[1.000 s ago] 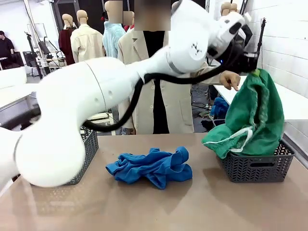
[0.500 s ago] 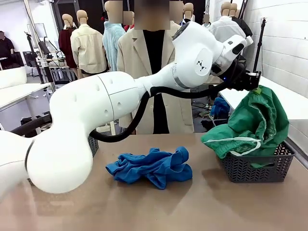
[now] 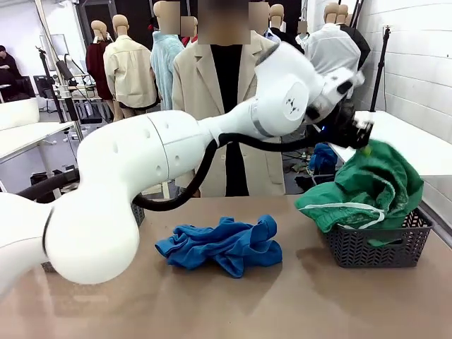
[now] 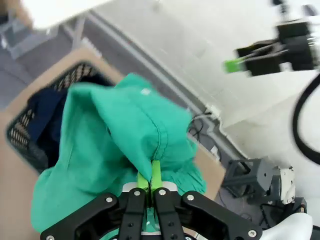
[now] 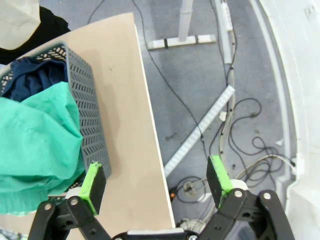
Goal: Sort the tops and bottoms.
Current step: Sort the clothes according to human instructions.
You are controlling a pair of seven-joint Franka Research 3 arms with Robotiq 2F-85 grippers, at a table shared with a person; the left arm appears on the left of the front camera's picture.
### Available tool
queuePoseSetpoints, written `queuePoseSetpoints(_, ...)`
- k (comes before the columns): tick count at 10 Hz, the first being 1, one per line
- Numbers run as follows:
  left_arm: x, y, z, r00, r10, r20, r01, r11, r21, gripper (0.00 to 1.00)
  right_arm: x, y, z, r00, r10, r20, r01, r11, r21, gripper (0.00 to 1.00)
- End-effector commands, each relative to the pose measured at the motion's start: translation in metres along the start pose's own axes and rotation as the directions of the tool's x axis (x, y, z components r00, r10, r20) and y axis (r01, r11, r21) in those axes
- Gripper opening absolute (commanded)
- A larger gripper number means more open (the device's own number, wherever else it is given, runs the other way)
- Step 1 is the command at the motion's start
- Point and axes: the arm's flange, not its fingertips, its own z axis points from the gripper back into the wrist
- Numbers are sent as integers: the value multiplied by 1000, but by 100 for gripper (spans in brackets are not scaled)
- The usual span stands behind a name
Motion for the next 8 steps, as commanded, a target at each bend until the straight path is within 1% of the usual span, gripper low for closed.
queuePoseSetpoints(1,26,30,-41,989,98,-108,-96,995,20,0,-1,1,1,1000,-10,-10,9,1000,-16,100)
queuePoseSetpoints(3,19,51,-82,964,139,-226,-134,990,37,0,-1,1,1,1000,-10,-10,9,1000,-16,100)
queuePoseSetpoints(4,6,57,-116,939,159,-305,-155,987,36,0,-1,1,1,1000,-10,-10,9,1000,-16,100)
queuePoseSetpoints(5,-1,60,-134,937,153,-313,-162,987,-2,0,-1,1,1,1000,-10,-10,9,1000,-16,100)
queuePoseSetpoints(6,-2,62,-148,948,125,-292,-134,991,-11,0,-1,1,1,1000,-10,-10,9,1000,-16,100)
queuePoseSetpoints(7,-1,64,-159,955,118,-271,-135,990,-45,0,-1,1,1,1000,-10,-10,9,1000,-16,100)
queuePoseSetpoints(8,-8,66,-177,950,111,-291,-129,991,-44,0,-1,1,1,1000,-10,-10,9,1000,-16,100)
